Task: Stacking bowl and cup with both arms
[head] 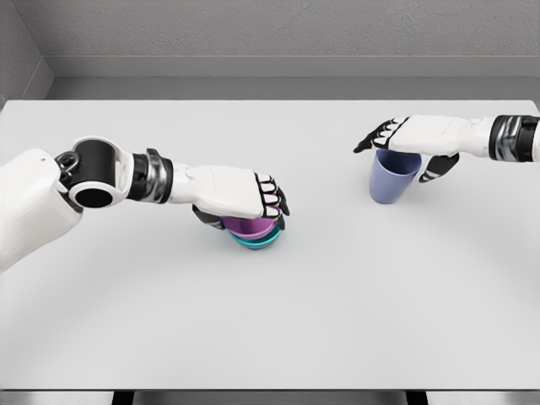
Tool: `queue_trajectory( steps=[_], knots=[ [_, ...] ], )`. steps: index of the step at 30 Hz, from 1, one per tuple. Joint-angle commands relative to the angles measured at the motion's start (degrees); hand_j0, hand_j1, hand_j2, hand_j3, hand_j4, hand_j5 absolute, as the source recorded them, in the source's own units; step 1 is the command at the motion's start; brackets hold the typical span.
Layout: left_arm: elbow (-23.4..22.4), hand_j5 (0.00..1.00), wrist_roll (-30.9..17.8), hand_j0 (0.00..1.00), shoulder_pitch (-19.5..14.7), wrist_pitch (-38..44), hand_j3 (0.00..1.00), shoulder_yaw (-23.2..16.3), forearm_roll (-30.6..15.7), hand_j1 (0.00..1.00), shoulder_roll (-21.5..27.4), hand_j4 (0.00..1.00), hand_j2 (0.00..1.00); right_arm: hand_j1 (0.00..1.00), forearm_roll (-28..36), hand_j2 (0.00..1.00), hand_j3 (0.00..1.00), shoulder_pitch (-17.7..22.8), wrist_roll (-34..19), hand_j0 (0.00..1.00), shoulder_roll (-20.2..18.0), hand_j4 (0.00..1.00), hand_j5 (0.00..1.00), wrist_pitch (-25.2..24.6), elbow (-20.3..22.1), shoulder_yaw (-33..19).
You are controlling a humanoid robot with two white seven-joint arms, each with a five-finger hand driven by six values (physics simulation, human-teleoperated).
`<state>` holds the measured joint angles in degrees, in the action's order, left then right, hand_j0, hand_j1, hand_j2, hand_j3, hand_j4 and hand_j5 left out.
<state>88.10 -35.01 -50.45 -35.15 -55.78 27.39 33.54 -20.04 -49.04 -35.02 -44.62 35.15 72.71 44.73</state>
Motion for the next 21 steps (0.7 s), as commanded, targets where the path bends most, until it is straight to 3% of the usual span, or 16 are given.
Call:
queue_trajectory(
  steps=[1,4,14,21],
  knots=[
    [-0.21,0.69,0.01,0.69,0.0,0.15,0.69,-0.21,-0.23,0.69,0.12,0.69,0.69,1.0,0.27,1.0,1.0,0.0,0.02,1.0,-0.03,1.0,1.0,-0.15,-0.2,0.09],
    [-1.35,0.7,0.01,0.7,0.0,0.15,0.7,-0.29,-0.23,0.7,-0.06,0.7,0.7,1.0,0.18,1.0,1.0,0.0,0.02,1.0,-0.03,1.0,1.0,-0.15,-0.29,0.62],
    [-1.35,0.99,0.01,0.99,0.0,0.15,0.99,-0.21,-0.5,0.99,-0.06,0.99,0.99,1.0,0.09,1.0,1.0,-0.09,0.02,1.0,0.14,1.0,1.0,-0.15,-1.34,0.53],
    [-1.35,1.0,0.01,1.0,-0.09,0.15,1.0,-0.21,-0.67,1.0,-0.06,1.0,1.0,1.0,-0.09,1.0,1.0,-0.09,0.02,1.0,0.23,1.0,1.0,-0.15,-1.43,0.53]
  ],
)
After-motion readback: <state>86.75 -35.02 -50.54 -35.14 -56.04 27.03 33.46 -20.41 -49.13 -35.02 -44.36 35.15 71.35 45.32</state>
